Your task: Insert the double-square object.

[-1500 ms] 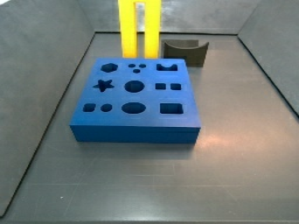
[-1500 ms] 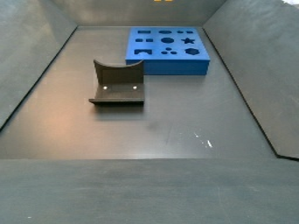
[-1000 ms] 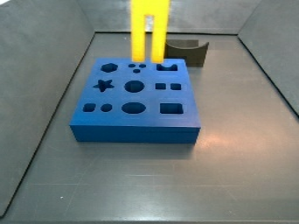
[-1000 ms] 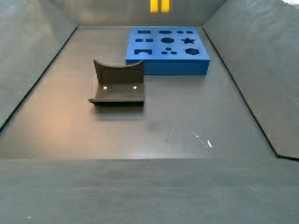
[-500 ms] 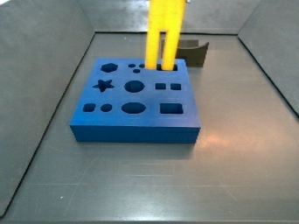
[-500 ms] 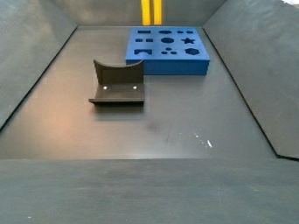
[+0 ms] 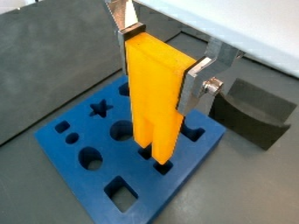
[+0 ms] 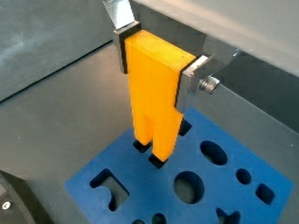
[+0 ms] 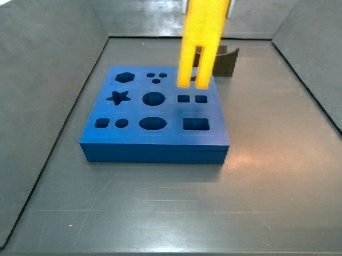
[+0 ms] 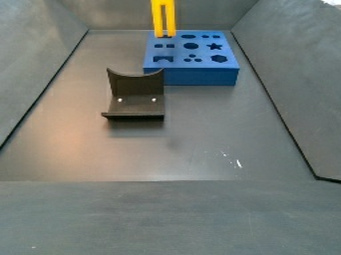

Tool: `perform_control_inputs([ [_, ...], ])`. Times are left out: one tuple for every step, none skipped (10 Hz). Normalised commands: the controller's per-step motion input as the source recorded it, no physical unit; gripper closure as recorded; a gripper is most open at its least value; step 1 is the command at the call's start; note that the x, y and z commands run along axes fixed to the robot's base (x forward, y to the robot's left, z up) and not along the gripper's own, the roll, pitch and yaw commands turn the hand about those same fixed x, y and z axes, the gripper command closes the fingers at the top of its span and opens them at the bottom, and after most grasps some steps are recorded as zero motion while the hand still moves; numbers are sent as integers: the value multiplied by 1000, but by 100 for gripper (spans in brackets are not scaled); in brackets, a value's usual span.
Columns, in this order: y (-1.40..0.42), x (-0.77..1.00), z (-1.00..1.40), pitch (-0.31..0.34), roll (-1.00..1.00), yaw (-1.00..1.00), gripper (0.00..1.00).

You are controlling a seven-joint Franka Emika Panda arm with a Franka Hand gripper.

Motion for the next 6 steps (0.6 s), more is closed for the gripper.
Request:
perform_control_inputs([
  [26,466,-314,49,-4,0,100],
  [54,231,-217,29,0,0,100],
  [57,149,-197,11,0,17,100],
  [60,0,-177,0,23,20,100],
  [23,-26,-109,-3,30,40,100],
  [0,-154,-49,-47,37,34,100],
])
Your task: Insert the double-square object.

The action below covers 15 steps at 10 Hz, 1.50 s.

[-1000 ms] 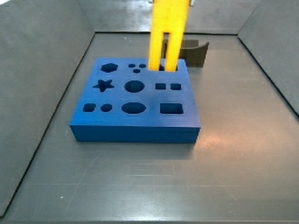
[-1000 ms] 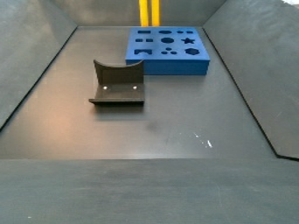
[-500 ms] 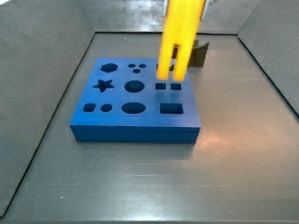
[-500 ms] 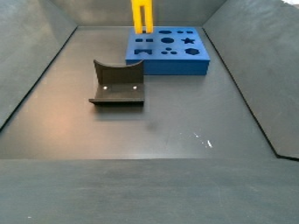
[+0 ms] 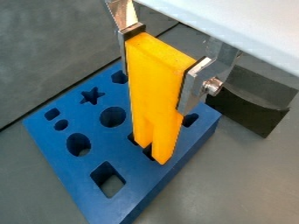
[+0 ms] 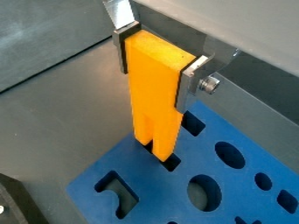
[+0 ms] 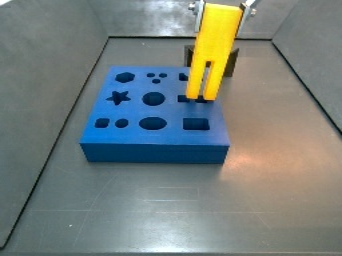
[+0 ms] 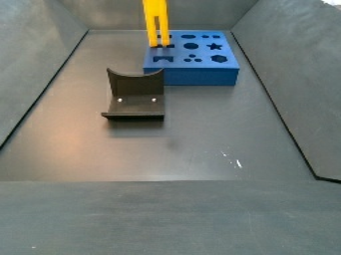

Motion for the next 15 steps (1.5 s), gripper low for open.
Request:
perform_control_inputs([
  [0,-131,-11,-49,0,9,100],
  [0,-151,0,-67,0,17,100],
  [0,-120,-29,-66,-1,0,100],
  [0,-194,-6,-79,0,0,100],
  [0,-229,0,-99,0,0,100],
  [-83,0,0,-74,-1,0,100],
  [0,0,-160,-43,0,0,100],
  [-34,37,-189,-21,0,6,100],
  [0,83,-326,0,21,0,100],
  [0,0,-363,-10,54,6,100],
  [0,29,-366,-3,106,9,100],
  [-91,337,-283,20,154,0,100],
  [0,369,-277,57,123,0,100],
  [0,297,-249,54,110,0,100],
  [0,6,-237,0,80,0,100],
])
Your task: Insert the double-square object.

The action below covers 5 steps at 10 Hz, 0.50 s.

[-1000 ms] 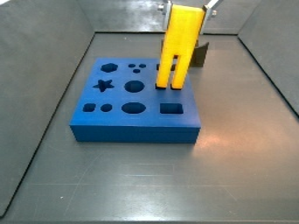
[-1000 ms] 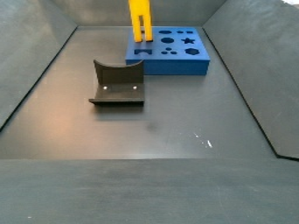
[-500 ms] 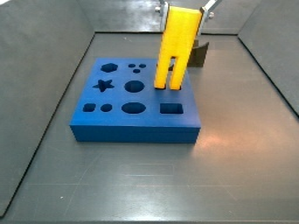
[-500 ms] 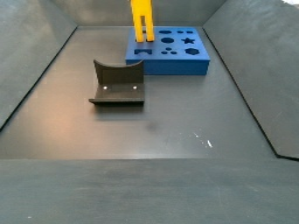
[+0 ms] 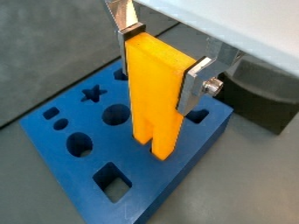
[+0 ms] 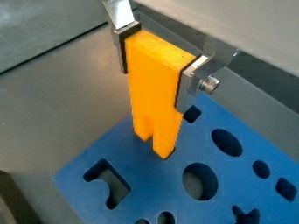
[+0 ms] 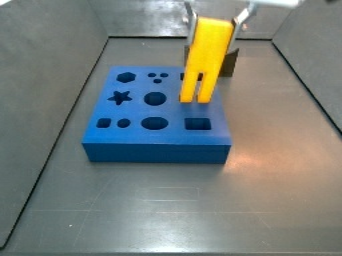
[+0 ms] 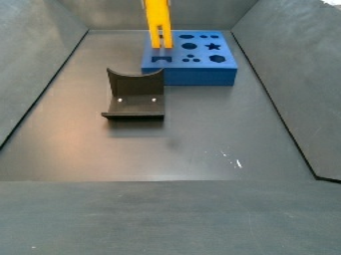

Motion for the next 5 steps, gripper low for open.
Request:
perform_control_inputs([
  [0,-14,-234,0,40,-20,100],
  [0,0,-540,-24,83,-40,100],
  [0,-23,-894,-70,183,-34,100],
  [0,-91,-926,-59,216,-34,100],
  [0,-129,-957,-60,197,0,100],
])
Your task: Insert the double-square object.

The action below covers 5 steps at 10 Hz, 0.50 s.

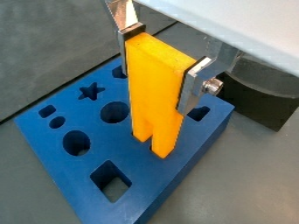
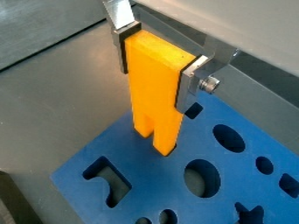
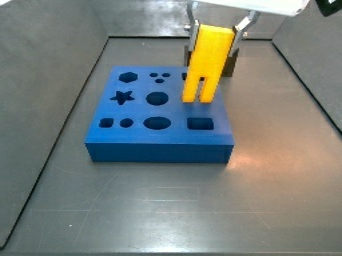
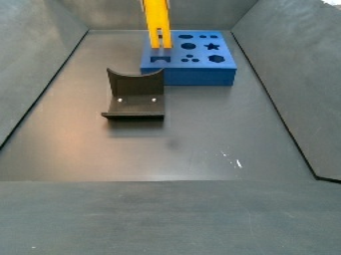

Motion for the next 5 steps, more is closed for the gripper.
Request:
perform_control_inputs([
  [0,0,-811,-70,51,0,100],
  [0,-57,-760,-139,-10,100,100],
  [0,0,-574,-91,-144,37,100],
  [0,0,-617,-120,-157,0,100],
  [0,0,-526,-139,-200,0,100],
])
